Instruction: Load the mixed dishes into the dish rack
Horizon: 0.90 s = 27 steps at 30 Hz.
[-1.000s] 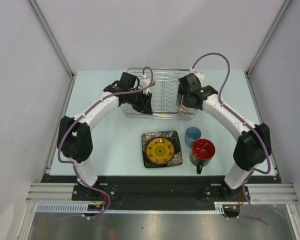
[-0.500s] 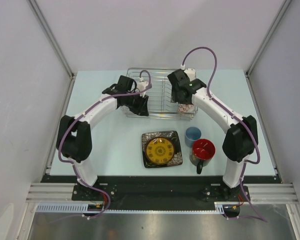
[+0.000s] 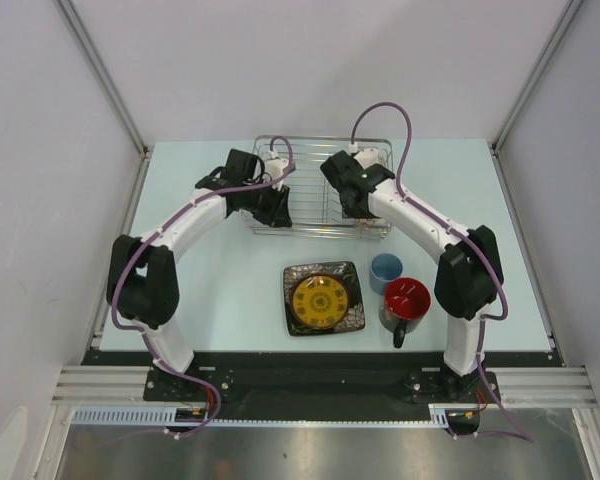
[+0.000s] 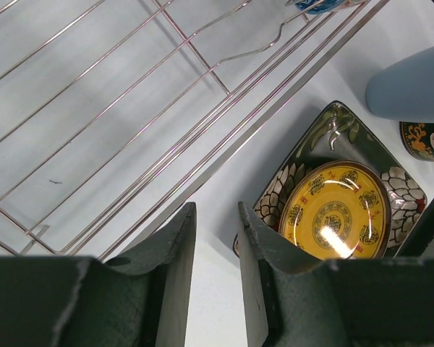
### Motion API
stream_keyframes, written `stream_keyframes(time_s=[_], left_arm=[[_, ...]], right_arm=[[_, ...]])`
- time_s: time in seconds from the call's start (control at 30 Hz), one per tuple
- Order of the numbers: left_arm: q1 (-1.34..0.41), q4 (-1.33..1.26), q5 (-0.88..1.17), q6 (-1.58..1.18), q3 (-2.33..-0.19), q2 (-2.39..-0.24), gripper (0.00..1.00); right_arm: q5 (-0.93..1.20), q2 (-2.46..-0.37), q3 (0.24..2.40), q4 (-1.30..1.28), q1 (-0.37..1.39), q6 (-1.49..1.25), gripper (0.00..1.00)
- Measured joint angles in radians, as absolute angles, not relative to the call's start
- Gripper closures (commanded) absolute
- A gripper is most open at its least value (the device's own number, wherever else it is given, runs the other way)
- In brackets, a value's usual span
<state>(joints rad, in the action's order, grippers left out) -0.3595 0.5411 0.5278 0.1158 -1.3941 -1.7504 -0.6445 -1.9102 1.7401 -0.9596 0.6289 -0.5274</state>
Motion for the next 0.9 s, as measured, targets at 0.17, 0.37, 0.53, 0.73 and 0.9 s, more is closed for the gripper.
stream_keyframes(time_s=[0.17, 0.37, 0.53, 0.73, 0.9], left_arm=[[-0.353, 0.537, 0.535, 0.115, -1.385, -1.748, 0.66], [-0.351, 0.538, 0.539, 0.115, -1.375, -1.745, 0.67], [-0.348, 0.54, 0.553, 0.115, -1.37, -1.745, 0.67], [-0.346, 0.54, 0.556, 0.115, -1.355, -1.742, 0.67], [-0.339, 0.542, 0.558, 0.115, -1.346, -1.74, 0.68]], right_arm=[[-0.678, -1.925, 1.74, -0.976, 0.63, -0.529, 0.33], [-0.701, -1.954, 1.775, -0.998, 0.641, -0.529, 0.33], [-0.721, -2.008, 1.876, -1.023, 0.665, -0.527, 0.29], [-0.738, -2.046, 1.947, -1.023, 0.671, -0.524, 0.29], [-0.751, -2.056, 1.926, -1.026, 0.658, -0.528, 0.29]])
